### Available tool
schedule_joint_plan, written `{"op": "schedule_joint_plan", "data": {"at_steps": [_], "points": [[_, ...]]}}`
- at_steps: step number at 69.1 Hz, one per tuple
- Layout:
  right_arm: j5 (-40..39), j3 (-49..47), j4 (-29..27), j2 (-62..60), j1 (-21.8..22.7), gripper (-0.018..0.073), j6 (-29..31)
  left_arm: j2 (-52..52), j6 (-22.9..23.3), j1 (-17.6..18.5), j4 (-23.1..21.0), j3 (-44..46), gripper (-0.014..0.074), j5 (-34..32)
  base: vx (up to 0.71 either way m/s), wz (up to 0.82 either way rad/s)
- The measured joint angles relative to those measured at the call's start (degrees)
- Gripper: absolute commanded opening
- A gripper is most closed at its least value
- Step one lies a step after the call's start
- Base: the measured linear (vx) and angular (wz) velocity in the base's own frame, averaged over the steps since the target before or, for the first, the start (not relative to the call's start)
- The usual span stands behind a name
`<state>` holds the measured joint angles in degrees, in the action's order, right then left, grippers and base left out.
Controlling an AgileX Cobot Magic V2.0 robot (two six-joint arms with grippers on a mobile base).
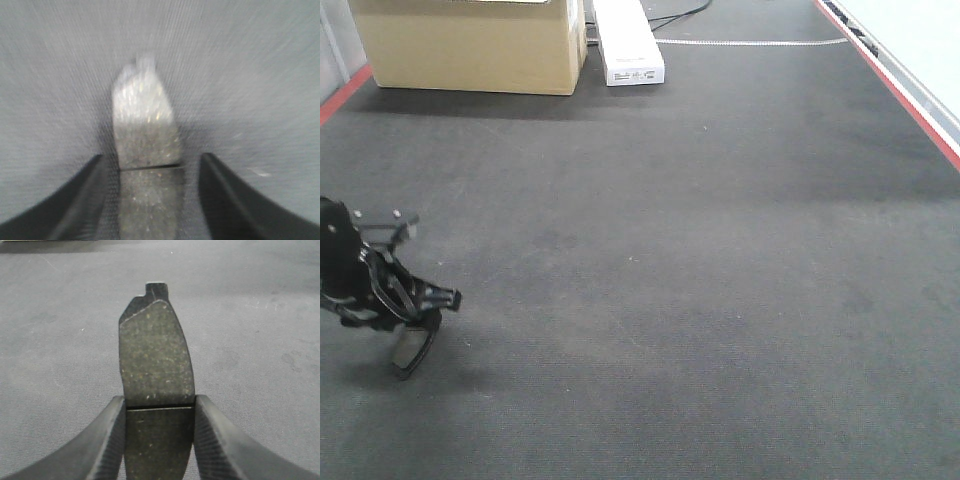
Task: Move and align brake pads A on conveyor
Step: 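Lower the left gripper's brake pad onto the belt and open it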
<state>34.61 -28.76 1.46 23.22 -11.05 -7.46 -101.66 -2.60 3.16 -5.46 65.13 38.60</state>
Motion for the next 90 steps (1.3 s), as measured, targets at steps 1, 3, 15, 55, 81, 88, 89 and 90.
{"op": "schedule_joint_plan", "data": {"at_steps": [1,3,15,55,81,88,89,90], "points": [[0.0,0.0,0.0,0.0,0.0,-0.0007,0.0,0.66,0.0,0.0,0.0,-0.05,0.0421,0.17,0.0,0.0],[0.0,0.0,0.0,0.0,0.0,-0.0007,0.0,1.72,0.0,0.0,0.0,-0.1,0.0419,0.25,0.0,0.0],[0.0,0.0,0.0,0.0,0.0,-0.0007,0.0,13.05,0.0,0.0,0.05,-4.15,0.0399,0.19,0.0,0.0],[0.0,0.0,0.0,0.0,0.0,-0.0007,0.0,61.78,-2.79,0.0,-0.02,-35.33,0.0397,-7.84,0.0,0.0],[0.0,0.0,0.0,0.0,0.0,-0.0007,0.0,77.54,-2.79,0.0,-0.51,-40.69,0.0397,-8.36,0.0,0.0],[0.0,0.0,0.0,0.0,0.0,-0.0007,0.0,78.21,-2.74,0.0,-0.51,-40.69,0.0397,-8.36,0.0,0.0],[0.0,0.0,0.0,0.0,0.0,-0.0007,0.0,78.27,-2.74,0.0,-0.51,-40.69,0.0397,-8.36,0.0,0.0],[0.0,0.0,0.0,0.0,0.0,-0.0007,0.0,78.34,-2.74,0.0,-0.51,-40.69,0.0397,-8.31,0.0,0.0]]}}
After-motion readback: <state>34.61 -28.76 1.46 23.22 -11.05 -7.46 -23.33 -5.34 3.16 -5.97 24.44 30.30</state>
